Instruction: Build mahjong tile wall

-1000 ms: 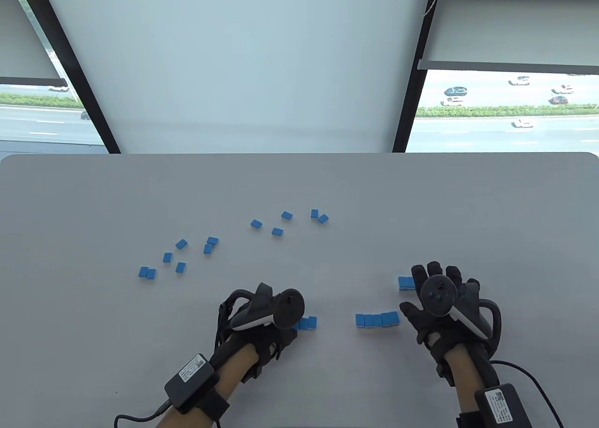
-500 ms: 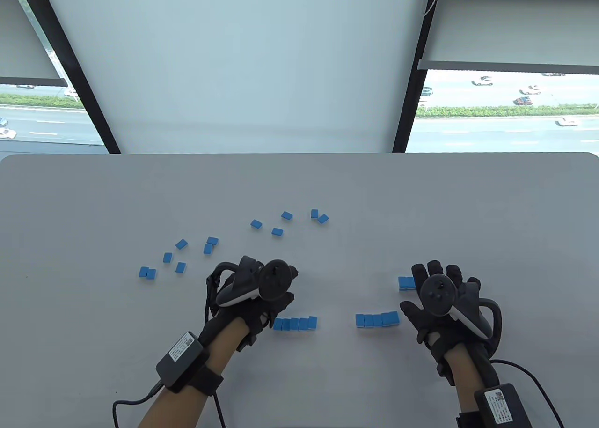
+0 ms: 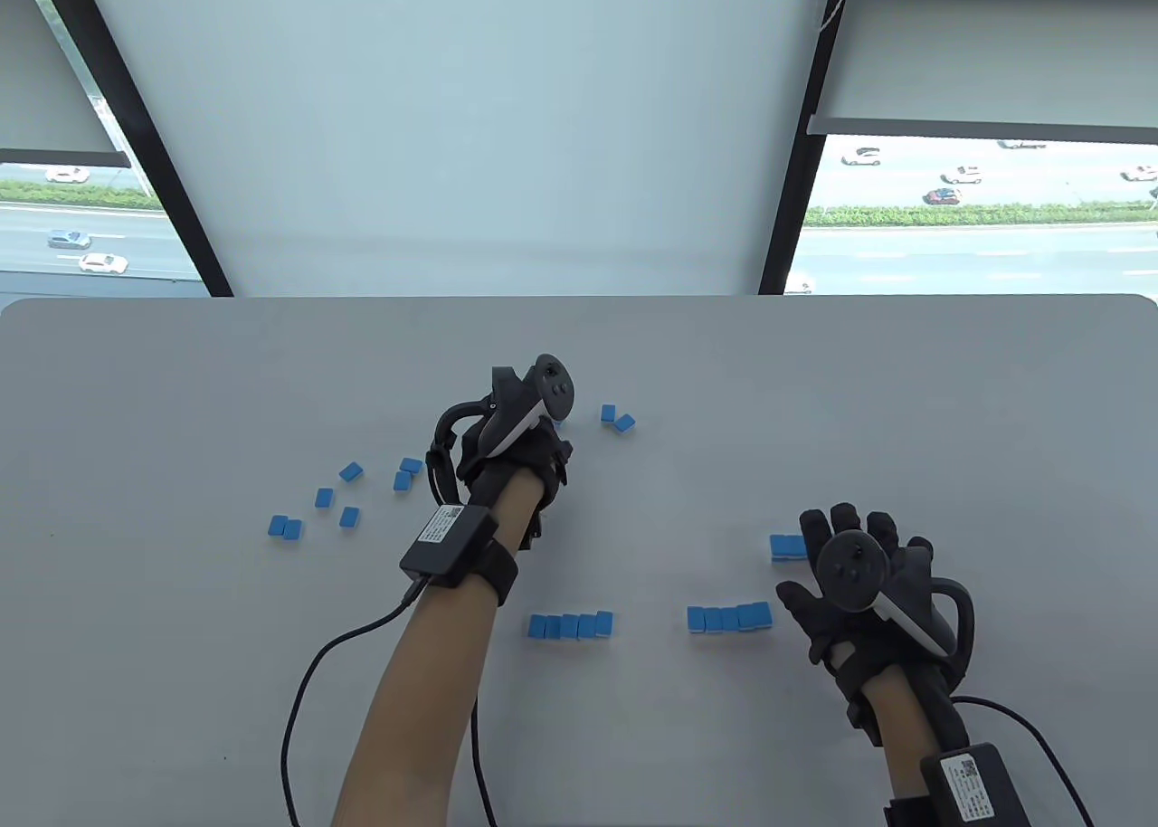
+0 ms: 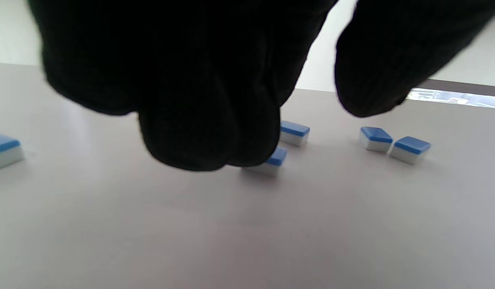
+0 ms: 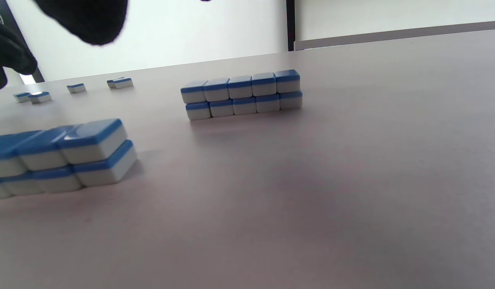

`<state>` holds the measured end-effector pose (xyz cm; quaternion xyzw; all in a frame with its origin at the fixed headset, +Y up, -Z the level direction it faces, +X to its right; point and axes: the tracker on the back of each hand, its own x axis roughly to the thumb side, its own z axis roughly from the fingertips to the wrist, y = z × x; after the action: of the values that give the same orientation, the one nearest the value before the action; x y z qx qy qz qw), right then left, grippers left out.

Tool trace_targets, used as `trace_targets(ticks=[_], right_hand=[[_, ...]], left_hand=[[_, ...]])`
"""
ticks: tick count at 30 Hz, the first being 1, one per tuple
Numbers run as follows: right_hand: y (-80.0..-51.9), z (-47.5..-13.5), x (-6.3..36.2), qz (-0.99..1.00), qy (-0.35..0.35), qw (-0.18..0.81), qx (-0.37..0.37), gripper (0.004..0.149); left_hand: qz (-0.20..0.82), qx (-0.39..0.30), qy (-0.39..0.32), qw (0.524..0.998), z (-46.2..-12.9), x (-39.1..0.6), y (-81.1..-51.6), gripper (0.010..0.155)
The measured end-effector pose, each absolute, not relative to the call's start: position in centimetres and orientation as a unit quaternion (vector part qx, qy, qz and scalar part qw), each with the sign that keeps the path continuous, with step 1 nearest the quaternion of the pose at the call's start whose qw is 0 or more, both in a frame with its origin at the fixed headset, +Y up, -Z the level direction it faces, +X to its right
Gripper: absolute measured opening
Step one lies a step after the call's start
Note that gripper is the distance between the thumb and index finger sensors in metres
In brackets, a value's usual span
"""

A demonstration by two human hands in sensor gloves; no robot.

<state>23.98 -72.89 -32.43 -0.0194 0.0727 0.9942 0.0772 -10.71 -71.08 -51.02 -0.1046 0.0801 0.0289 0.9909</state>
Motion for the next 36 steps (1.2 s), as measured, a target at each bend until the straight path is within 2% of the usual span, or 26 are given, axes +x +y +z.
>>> trace_targets(ticks=[8, 17, 24, 29, 36], right_hand=[[-72.9, -32.4, 24.0, 0.994, 0.076, 0.074, -0.018, 0.081], [-72.9, -32.4, 23.9, 0.995, 0.075, 0.07, -0.017, 0.081], [-72.9, -32.4, 23.9, 0.995, 0.075, 0.069, -0.017, 0.081], [-73.0, -32.4, 24.0, 0.994, 0.075, 0.075, -0.017, 0.081], [-73.2, -32.4, 23.9, 0.993, 0.084, 0.076, -0.015, 0.081]], left_hand=[[-0.069, -0.121, 0.136, 0.981, -52.3, -9.7, -73.4, 0.072], [-0.09, -0.087, 0.106, 0.986, -52.3, -9.5, -74.0, 0.06], [-0.077, -0.095, 0.058, 0.991, -51.3, -9.6, -73.9, 0.058], [-0.032, -0.096, 0.005, 0.995, -49.4, -10.5, -72.3, 0.057], [0.015, -0.044, -0.064, 0.997, -45.3, -12.5, -68.4, 0.058]])
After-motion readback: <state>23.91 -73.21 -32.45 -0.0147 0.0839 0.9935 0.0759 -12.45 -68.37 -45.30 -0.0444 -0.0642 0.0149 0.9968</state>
